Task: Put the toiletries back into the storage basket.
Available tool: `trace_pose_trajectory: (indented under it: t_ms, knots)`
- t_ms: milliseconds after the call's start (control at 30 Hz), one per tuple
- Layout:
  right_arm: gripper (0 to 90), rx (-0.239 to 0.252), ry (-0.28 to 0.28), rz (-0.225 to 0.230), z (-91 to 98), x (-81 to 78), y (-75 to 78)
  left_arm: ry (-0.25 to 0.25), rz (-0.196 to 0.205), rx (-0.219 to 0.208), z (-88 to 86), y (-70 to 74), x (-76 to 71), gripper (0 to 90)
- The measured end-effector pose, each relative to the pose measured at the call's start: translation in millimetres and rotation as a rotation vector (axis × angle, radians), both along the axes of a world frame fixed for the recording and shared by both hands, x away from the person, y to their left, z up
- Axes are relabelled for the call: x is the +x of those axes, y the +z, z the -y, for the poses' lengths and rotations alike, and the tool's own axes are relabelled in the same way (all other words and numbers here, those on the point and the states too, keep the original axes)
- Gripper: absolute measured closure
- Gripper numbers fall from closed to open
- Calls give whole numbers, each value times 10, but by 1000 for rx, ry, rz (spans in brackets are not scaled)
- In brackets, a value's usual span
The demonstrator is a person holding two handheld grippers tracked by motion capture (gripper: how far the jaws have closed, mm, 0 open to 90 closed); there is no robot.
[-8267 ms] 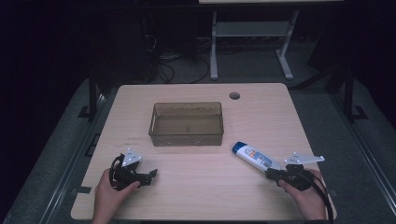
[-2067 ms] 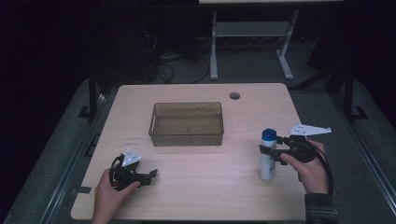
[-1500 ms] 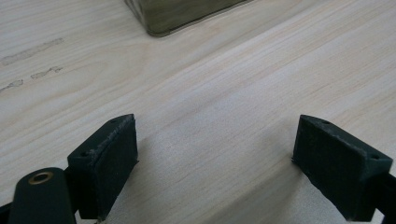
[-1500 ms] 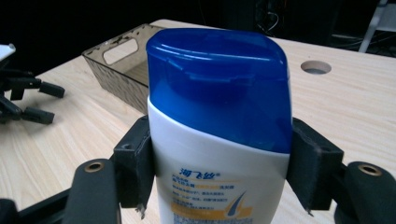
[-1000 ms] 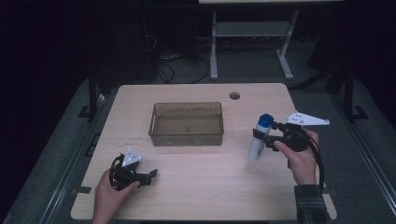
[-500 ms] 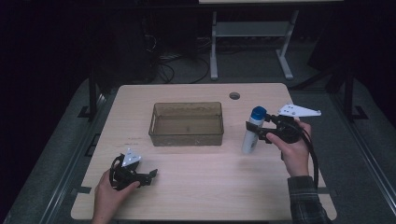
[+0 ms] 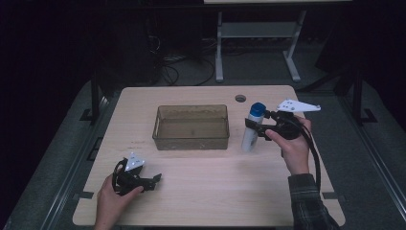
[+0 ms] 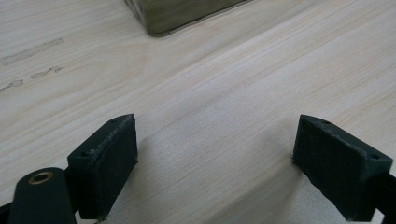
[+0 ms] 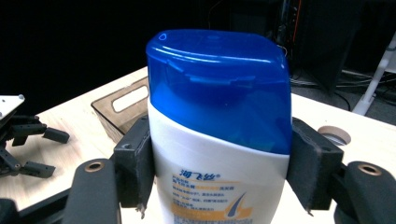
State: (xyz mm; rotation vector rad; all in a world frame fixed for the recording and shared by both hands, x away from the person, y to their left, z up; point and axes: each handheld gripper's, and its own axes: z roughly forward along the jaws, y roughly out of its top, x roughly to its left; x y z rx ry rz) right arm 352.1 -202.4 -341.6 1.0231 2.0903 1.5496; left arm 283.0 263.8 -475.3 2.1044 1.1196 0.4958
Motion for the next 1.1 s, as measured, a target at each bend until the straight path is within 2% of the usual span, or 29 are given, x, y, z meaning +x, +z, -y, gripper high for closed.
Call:
trace_pose_trajectory:
  t_ms: [433, 1100]
  knots:
    - [335, 6, 14, 24, -171, 146, 111, 0, -1, 0, 0, 1, -1, 126]
    - [335, 15, 18, 25, -397, 338, 149, -4, 0, 0, 1, 0, -1, 126]
